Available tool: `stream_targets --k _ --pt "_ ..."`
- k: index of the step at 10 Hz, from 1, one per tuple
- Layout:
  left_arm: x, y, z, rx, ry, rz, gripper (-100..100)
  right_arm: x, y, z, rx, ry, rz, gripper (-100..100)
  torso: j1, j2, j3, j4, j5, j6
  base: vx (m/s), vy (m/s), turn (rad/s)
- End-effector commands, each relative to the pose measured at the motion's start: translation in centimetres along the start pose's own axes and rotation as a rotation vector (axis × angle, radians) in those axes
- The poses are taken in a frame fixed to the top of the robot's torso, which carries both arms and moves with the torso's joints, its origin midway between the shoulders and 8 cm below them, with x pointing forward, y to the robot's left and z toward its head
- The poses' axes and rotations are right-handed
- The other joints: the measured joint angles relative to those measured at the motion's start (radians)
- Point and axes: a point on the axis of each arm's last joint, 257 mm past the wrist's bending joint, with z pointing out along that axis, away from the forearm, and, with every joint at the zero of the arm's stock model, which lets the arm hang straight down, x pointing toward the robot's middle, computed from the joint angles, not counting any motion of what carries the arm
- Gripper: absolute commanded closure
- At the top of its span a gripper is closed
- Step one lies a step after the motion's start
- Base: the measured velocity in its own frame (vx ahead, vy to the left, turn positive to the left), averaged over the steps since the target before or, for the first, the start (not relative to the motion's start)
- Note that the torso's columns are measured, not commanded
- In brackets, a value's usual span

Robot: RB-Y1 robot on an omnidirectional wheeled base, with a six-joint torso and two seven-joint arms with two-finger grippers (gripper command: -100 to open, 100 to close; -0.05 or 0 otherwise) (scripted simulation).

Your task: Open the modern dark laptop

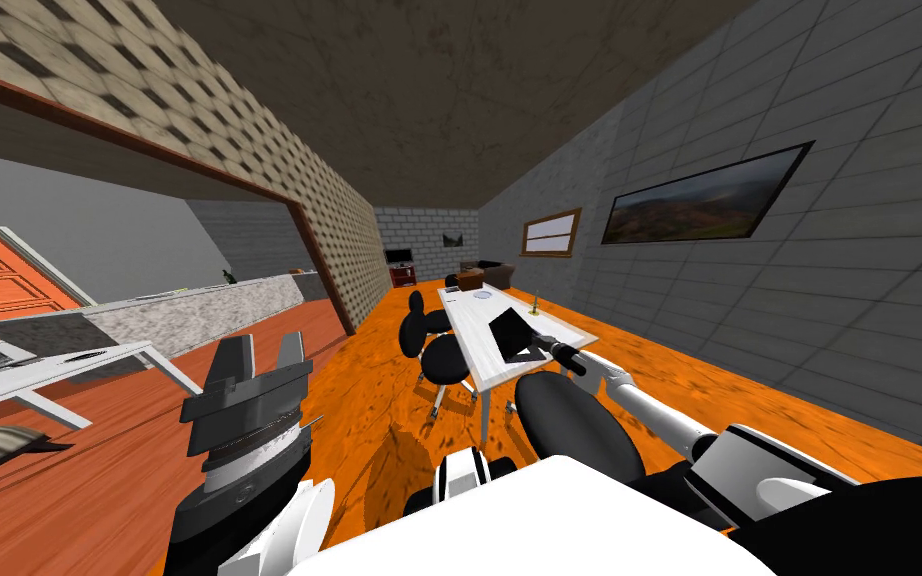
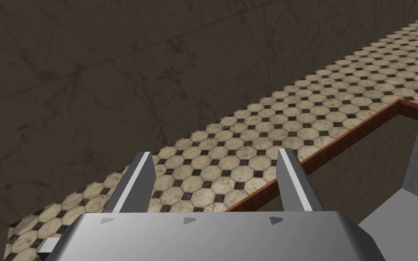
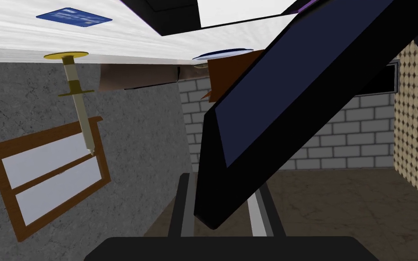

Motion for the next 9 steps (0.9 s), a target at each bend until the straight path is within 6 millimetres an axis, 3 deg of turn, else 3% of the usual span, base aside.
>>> stream_targets --k 1,5,6,7,8,9 --pt "0.0 0.0 0.0 0.0 0.0 0.0 0 0.7 0.6 0.1 -0.009 0.007 0.001 100 -0.001 0.0 0.0 0.001 0.001 0.001 0.009 0.0 -0.03" --pt "0.0 0.0 0.0 0.0 0.0 0.0 0 0.7 0.6 0.1 -0.009 0.007 0.001 100 0.0 0.004 0.002 0.003 0.003 0.003 -0.002 0.0 0.007" --pt "0.0 0.0 0.0 0.0 0.0 0.0 0 2.0 0.9 0.1 -0.011 0.021 0.076 100 0.0 0.004 0.002 0.003 0.003 0.004 -0.011 0.0 0.037" --pt "0.0 0.0 0.0 0.0 0.0 0.0 0 2.0 0.9 0.1 -0.011 0.021 0.076 100 0.0 0.005 0.003 0.001 0.0 0.002 -0.017 0.0 0.055" --pt "0.0 0.0 0.0 0.0 0.0 0.0 0 -0.3 -0.8 -0.3 0.01 0.006 0.062 -100 0.001 0.005 0.003 0.0 -0.001 0.002 -0.026 0.016 0.05" --pt "0.0 0.0 0.0 0.0 0.0 0.0 0 -0.9 -1.2 -0.4 0.014 0.005 0.063 -100 0.0 0.006 0.003 0.003 0.002 0.005 -0.028 0.033 0.045"
